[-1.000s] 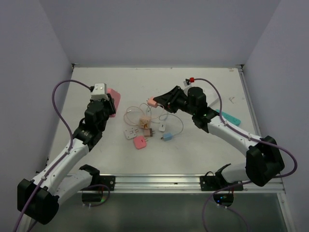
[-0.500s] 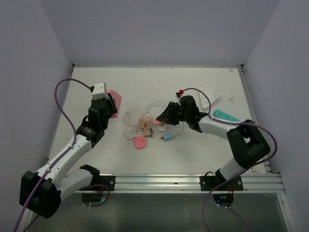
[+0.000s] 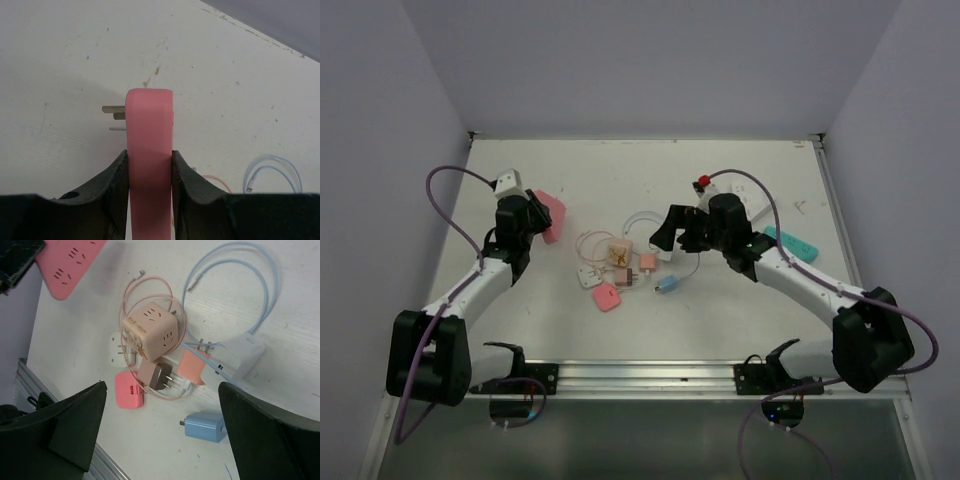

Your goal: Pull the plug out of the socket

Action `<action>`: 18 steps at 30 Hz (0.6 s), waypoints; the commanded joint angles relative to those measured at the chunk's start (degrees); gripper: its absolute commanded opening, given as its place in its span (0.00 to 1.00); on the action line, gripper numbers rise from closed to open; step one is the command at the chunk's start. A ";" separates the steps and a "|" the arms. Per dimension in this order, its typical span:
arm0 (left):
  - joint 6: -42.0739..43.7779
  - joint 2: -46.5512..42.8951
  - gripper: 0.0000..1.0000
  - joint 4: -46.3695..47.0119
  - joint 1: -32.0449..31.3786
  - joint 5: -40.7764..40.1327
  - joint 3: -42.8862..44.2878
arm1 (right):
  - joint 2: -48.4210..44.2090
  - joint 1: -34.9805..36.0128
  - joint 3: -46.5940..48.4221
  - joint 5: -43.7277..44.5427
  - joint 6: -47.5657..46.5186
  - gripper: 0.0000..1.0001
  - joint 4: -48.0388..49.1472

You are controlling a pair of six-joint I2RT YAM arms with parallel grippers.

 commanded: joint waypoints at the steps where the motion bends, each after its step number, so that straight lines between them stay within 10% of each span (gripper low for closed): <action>1: -2.60 2.96 0.00 9.64 1.76 3.22 0.91 | -9.17 -0.15 1.21 4.78 -7.77 0.99 -6.17; 11: -7.52 13.42 0.00 23.79 7.48 11.04 -3.75 | -29.83 -0.07 -4.94 9.71 -16.75 0.99 -11.72; 18: -9.11 12.82 0.50 23.80 7.75 9.73 -7.62 | -35.56 -0.07 -7.06 12.70 -17.45 0.99 -15.67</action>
